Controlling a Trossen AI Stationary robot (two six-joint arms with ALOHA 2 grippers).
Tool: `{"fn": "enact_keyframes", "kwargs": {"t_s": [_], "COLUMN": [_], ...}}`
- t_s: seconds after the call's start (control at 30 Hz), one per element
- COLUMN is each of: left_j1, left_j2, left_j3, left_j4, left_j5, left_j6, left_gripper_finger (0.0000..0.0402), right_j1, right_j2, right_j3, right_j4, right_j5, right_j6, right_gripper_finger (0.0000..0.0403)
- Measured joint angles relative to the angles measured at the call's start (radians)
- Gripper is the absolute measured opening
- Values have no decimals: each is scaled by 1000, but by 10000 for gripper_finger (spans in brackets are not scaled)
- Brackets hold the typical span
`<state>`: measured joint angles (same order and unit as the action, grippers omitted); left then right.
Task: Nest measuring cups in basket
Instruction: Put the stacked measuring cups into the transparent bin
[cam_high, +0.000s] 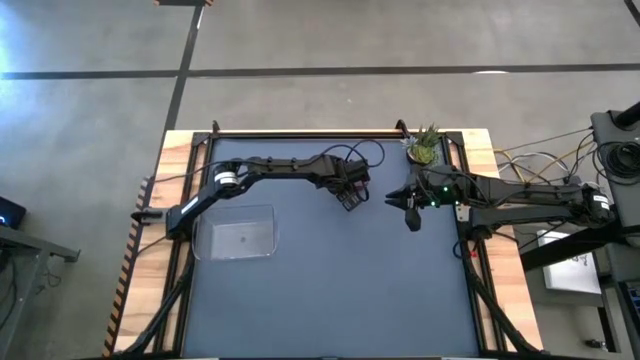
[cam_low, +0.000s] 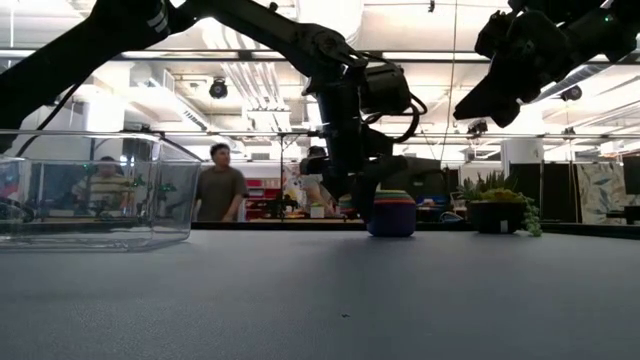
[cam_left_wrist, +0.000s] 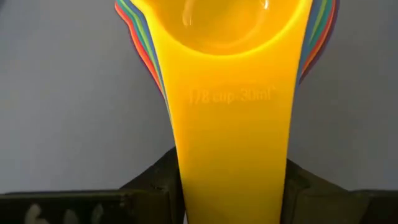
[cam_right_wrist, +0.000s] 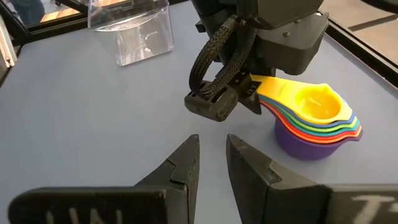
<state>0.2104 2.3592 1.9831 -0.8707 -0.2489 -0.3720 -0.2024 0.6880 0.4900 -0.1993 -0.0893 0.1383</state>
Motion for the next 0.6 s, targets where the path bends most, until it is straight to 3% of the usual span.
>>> {"fn": "enact_keyframes", "kwargs": {"t_s": [0.6], "left_j1": [-24], "left_j2": [-49], "left_j3": [-2], "left_j4": [-42], "left_j5": [-39], "left_j6": [76], "left_gripper_finger": [122], "right_j1": [0], "right_j2": [0], "right_j3": [0], "right_j4": [-4], "right_j5": [1], "right_j6": [0], "right_gripper_finger": [68]}}
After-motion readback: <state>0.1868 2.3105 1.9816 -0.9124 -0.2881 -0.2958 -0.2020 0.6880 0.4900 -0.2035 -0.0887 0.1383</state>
